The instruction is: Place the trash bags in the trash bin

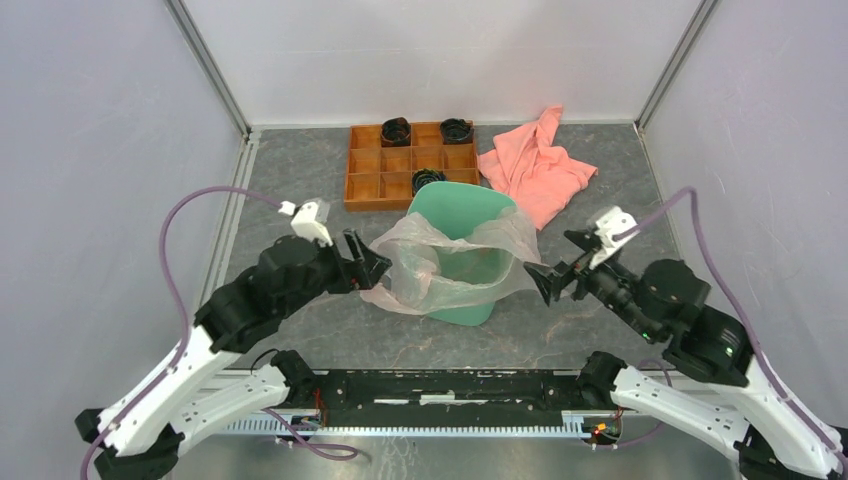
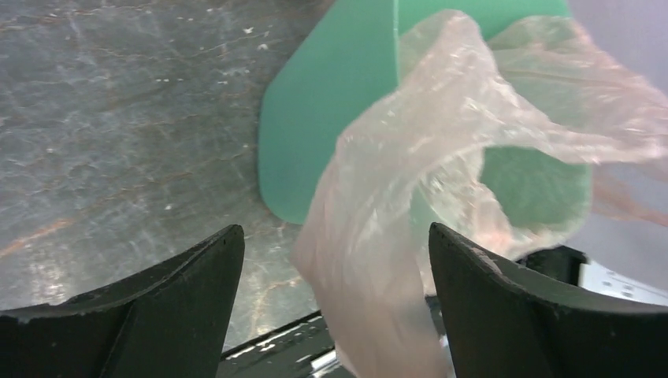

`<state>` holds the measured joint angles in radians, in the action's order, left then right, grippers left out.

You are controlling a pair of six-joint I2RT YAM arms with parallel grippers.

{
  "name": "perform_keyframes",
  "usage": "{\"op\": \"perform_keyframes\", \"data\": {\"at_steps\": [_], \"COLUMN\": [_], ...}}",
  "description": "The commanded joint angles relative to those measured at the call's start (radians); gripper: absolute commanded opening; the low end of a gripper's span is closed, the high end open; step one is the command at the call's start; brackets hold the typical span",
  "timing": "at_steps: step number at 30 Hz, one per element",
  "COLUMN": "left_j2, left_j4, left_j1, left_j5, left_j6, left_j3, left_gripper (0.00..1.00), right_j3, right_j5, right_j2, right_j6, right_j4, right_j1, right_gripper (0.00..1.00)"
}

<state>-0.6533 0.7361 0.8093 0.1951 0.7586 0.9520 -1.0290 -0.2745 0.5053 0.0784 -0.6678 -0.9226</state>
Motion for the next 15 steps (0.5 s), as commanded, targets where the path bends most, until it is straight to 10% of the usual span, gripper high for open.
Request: {"op": "perform_keyframes", "data": {"at_steps": [1,5,9,15], "left_j2": [-0.095,-0.167,-0.211,-0.246], "left_j4": [0.006,0.011,0.006,-0.06], "left_j1": [0.001,0.001,-0.003,-0.051], "left_j5": [0.1,0.159,0.184,0.116], "left_j6": [-0.115,-0.143,-0.174,-0.188], "left_j3": [0.078,0.129,0.163,0.162], "left_gripper": [0.88,0.73,0.6,0.45], "right_j3": [-0.022,-0.036,-0.068,-0.139], "right_j5": [-0.031,-0.169,-0.363,-0.456], "right_j2": [0.107,0.164,0.219,0.352], "right_j6": [-0.044,-0.02,0.045,0.021], "right_j4": [0.094,0.112,0.103,0.115], "right_j1": [-0.001,-0.001,-0.001,0.006], "right_gripper": [0.98,0.94,0.55,0.27]}}
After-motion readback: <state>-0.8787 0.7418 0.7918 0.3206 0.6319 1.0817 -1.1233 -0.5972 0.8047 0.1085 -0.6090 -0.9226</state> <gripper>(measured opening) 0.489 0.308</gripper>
